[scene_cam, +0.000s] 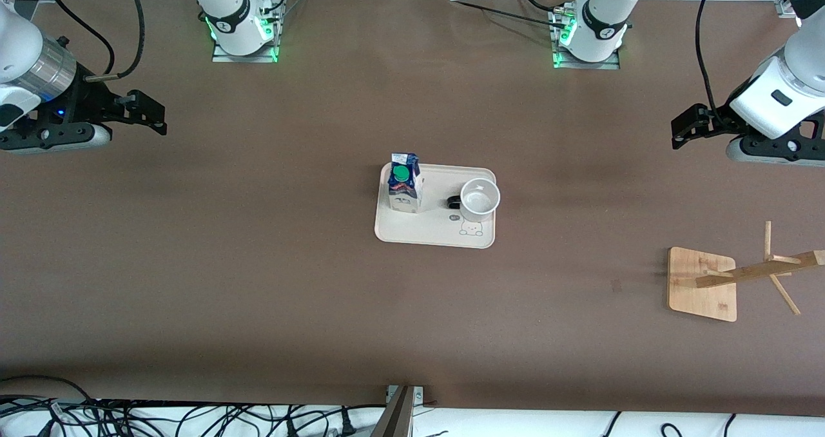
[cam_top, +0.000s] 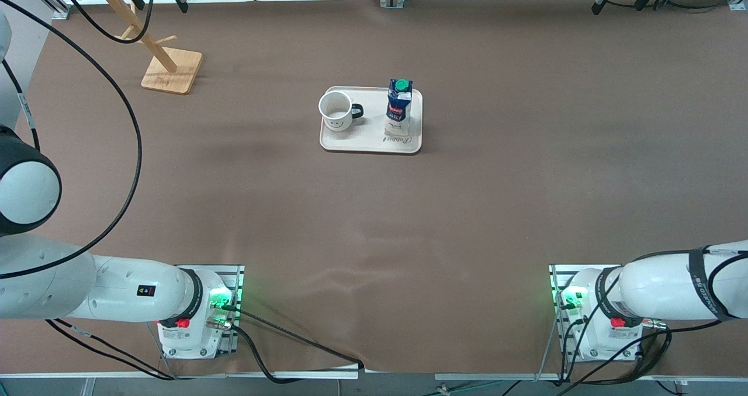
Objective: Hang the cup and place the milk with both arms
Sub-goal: 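Move the right gripper toward the milk carton on the tray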
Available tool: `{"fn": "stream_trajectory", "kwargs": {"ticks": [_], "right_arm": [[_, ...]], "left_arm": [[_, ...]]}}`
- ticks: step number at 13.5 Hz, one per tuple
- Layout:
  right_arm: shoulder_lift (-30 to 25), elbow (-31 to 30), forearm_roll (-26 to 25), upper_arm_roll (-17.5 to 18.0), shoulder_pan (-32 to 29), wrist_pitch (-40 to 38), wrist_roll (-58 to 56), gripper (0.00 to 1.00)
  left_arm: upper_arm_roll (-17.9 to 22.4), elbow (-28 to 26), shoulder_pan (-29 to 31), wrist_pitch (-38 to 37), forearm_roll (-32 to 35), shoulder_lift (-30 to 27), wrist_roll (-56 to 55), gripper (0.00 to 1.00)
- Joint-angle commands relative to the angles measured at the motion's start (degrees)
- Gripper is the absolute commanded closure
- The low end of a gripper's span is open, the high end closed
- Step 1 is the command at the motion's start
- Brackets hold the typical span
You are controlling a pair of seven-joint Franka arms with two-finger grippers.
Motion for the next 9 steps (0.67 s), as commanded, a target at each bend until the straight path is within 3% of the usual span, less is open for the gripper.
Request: {"fn": "stream_trajectory", "kwargs": {"ticks": [1,9], "right_arm": [[0.3,0.5,-0.8,0.3,-0.2,-0.2,0.2,0.0],[1.3,1.2,0.4,0.4,-0.1,2.3,0.3,0.0]], "left_arm": [[-0.1,1.9,-0.2,-1.4,0.3,0.9,-0.2,0.0],[-0.1,1.9,-0.2,-1.5,0.3,0.9,-0.2,0.0]]}}
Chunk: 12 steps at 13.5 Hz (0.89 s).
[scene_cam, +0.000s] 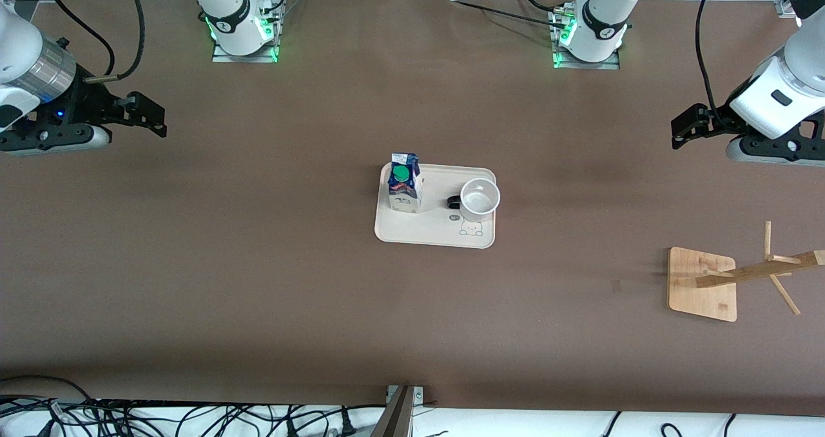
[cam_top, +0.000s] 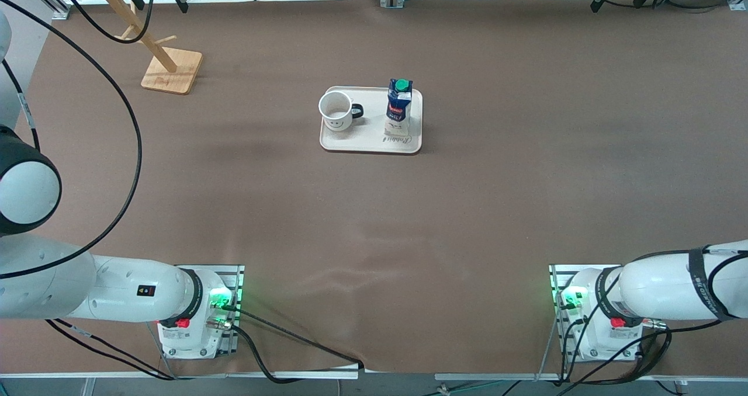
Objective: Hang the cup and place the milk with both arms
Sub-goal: 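Move the right gripper toward the milk carton on the tray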
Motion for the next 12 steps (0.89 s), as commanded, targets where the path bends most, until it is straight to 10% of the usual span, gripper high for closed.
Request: {"fn": "stream_trajectory", "kwargs": {"ticks": [1,12], "right_arm": [[1.1,1.2,0.3,0.4,-0.1,0.9,0.3,0.0],[4.6,0.8,2.5,0.5,0.1,-0.2,-8.8,0.0]], "left_arm": [[-0.1,2.0,-0.3,-1.5,0.3,0.9,-0.3,0.0],[-0.4,2.7,-0.4,-1.5,0.2,1.6,-0.3,0.0]]}}
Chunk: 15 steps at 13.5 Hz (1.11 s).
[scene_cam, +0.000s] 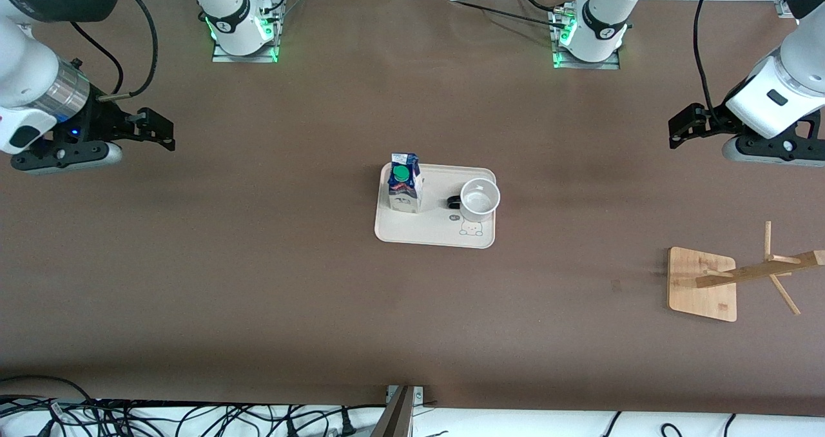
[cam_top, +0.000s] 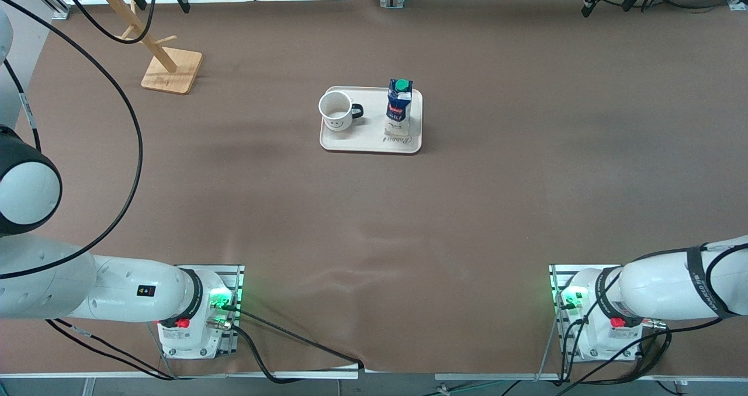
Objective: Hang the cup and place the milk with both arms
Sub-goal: 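Move the right gripper toward the milk carton on the tray, then lower the right gripper and grasp the blue milk carton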
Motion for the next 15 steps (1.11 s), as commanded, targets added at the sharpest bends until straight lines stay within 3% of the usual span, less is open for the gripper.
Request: {"fn": "stream_trajectory", "kwargs": {"ticks": [1,10,15], "right_arm": [[1.9,0.9,4.6,0.4,1.5,-1.2,-3.1,0.0],[11.3,2.1,5.9,0.4,20.4,9.0,29.9,0.0],[20.3,8.1,5.8,0.3,29.0,17.1,42.5,0.0]], "left_arm": [[-0.1,2.7,-0.3,-1.5,0.2,1.6,-0.3,0.0],[-0.1,2.9,-0.5,-1.5,0.2,1.7,-0.3,0.0],[-0.1,3.1,-0.7,-1.6,0.1,1.9,-0.3,0.0]]}}
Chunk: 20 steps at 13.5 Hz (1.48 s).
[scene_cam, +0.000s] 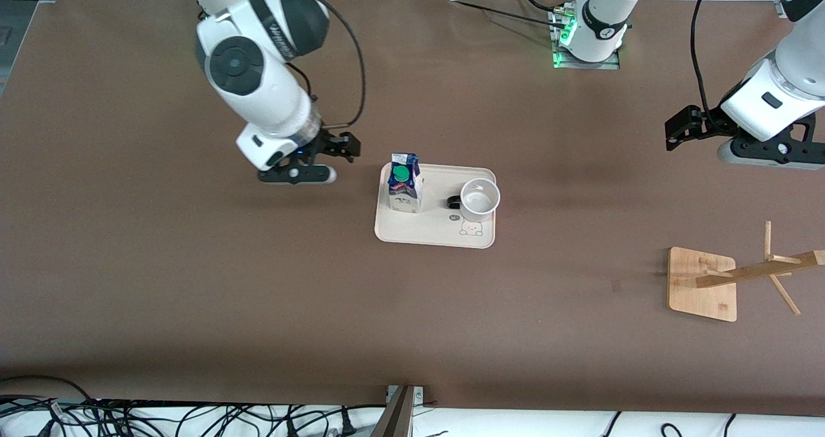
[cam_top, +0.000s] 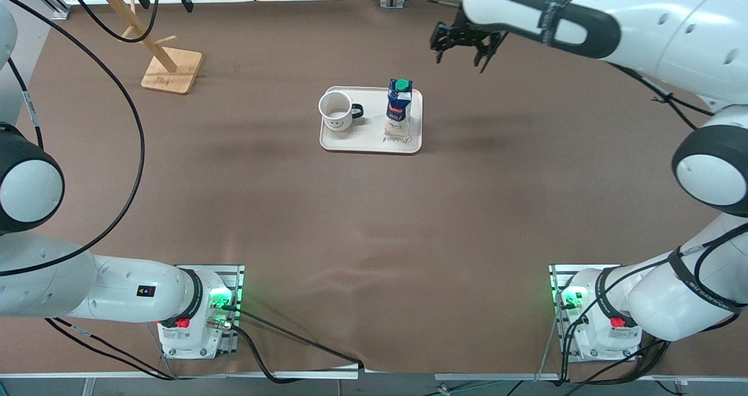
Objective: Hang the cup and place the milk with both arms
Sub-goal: 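Lower the right gripper and grasp the blue milk carton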
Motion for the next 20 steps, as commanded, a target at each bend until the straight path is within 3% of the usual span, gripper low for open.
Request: {"fn": "stream_trajectory", "kwargs": {"ticks": [1,5,20], "right_arm": [[5.9,5.0,0.4,-0.6,2.9,3.2,4.7,0.0],[8.7,5.0,-0.1,-0.7,6.2,7.7,9.1,0.0],[12.3,5.0,-1.6,-0.9,9.8,11.6,14.2,0.0]], "left_arm": [[0.0,2.4,-0.2,-1.6,0.1,1.2,-0.2,0.0],[0.1,2.6,-0.2,-1.6,0.2,1.2,-0.2,0.0],[0.1,2.7,-0.2,-2.0,-0.1,1.4,-0.2,0.0]]}}
